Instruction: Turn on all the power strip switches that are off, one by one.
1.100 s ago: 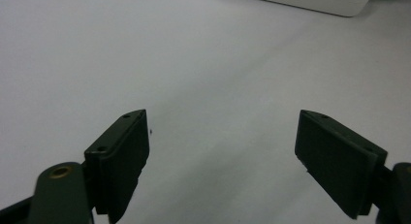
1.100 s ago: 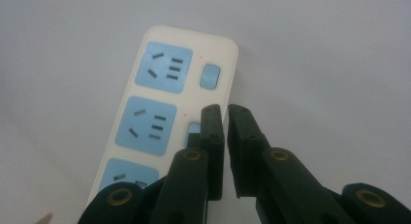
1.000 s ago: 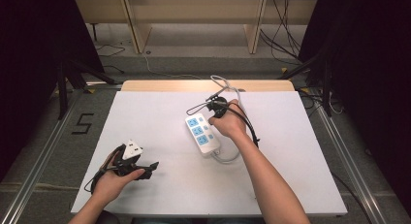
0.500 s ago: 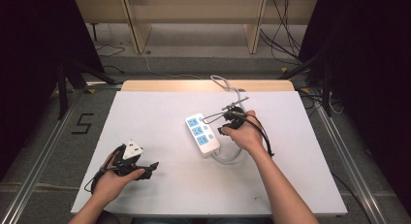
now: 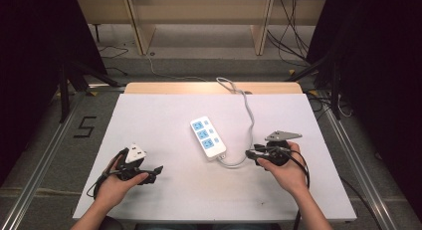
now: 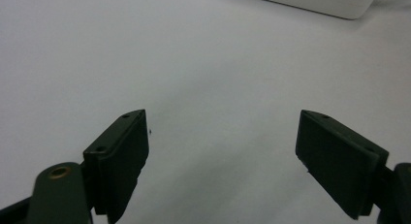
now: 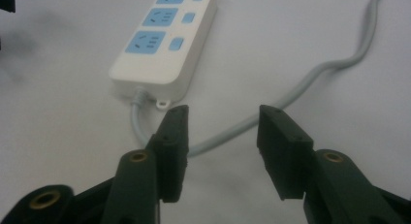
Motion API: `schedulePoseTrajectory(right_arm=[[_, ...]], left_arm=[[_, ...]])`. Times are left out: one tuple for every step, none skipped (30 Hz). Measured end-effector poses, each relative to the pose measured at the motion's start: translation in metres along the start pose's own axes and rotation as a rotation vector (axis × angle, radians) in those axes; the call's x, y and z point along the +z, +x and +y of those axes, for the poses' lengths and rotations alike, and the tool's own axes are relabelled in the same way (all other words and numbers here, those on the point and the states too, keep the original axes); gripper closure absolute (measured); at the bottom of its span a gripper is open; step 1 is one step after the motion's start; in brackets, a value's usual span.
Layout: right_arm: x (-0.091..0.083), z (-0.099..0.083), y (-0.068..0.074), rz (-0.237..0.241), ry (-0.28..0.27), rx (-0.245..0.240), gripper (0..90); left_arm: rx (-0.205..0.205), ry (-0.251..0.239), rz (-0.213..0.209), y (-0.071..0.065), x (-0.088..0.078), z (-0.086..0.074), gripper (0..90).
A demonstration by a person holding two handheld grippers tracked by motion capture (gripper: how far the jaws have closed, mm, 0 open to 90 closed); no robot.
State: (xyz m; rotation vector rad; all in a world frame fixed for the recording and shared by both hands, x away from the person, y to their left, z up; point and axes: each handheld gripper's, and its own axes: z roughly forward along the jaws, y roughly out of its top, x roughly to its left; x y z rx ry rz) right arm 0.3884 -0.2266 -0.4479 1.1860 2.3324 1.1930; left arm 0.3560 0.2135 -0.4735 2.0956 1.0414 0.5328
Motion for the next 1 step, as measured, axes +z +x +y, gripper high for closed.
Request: schedulePoseTrajectory(right_arm=[[-0.0030, -0.0047, -0.0003, -0.001, -0.009, -0.001, 52.3]], left_arm=[[-0.006, -0.006, -0.001, -0.0001, 0.0007, 0.0001, 19.1]])
